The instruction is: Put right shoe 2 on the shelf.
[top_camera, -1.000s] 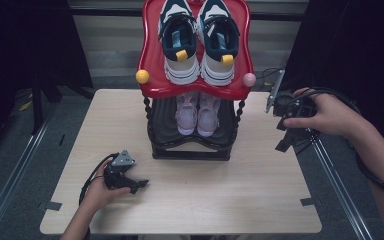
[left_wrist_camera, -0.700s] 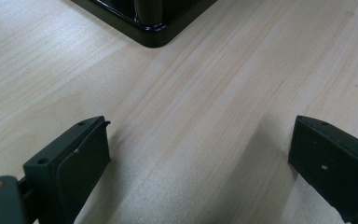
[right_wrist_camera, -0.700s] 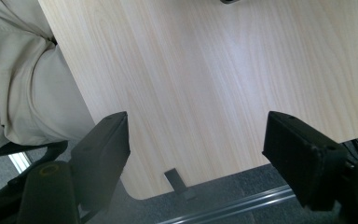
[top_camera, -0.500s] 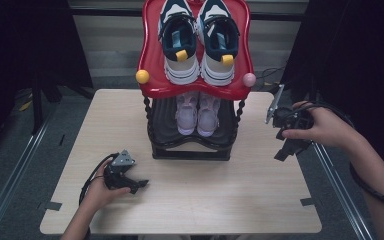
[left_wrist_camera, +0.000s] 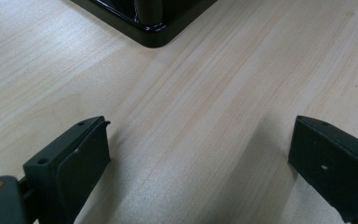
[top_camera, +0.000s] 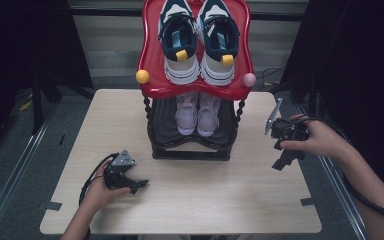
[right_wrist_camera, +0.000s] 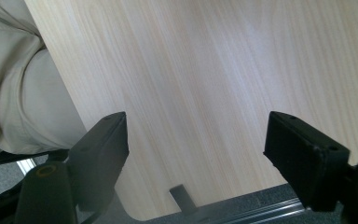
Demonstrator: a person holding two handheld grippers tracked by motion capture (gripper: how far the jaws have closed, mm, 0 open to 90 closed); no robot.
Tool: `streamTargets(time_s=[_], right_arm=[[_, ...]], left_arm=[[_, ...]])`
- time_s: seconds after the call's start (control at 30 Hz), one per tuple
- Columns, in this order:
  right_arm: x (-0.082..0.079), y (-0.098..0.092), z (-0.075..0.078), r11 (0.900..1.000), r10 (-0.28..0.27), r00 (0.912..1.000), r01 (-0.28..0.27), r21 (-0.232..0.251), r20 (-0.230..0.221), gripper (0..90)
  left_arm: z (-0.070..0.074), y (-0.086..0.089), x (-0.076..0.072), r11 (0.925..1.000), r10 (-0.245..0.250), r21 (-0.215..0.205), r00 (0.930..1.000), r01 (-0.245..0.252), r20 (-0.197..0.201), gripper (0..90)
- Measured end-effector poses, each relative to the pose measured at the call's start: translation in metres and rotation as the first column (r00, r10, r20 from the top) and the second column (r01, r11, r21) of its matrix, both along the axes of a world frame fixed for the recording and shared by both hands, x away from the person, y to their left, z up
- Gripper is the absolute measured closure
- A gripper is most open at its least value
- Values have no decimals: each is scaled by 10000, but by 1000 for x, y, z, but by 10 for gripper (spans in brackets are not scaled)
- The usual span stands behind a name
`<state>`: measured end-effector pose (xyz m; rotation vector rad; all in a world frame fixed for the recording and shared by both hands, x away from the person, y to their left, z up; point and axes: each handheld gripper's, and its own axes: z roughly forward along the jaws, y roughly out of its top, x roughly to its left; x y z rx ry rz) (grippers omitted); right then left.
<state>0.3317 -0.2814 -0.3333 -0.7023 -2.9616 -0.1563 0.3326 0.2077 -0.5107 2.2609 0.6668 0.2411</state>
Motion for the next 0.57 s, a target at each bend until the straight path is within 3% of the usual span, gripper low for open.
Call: streamTargets(time_s=[0.37,0.57], right_arm=[[-5,-8,-38,9999,-64,9999,65,85,-126,193],[-8,-11,-48,9997,-249,9997,249,86,-39,189]], left_arm=[[0,0,0,10000,-24,40,10000,24,-14,45],[0,0,0,10000,-25,38,10000,25,-13,45]])
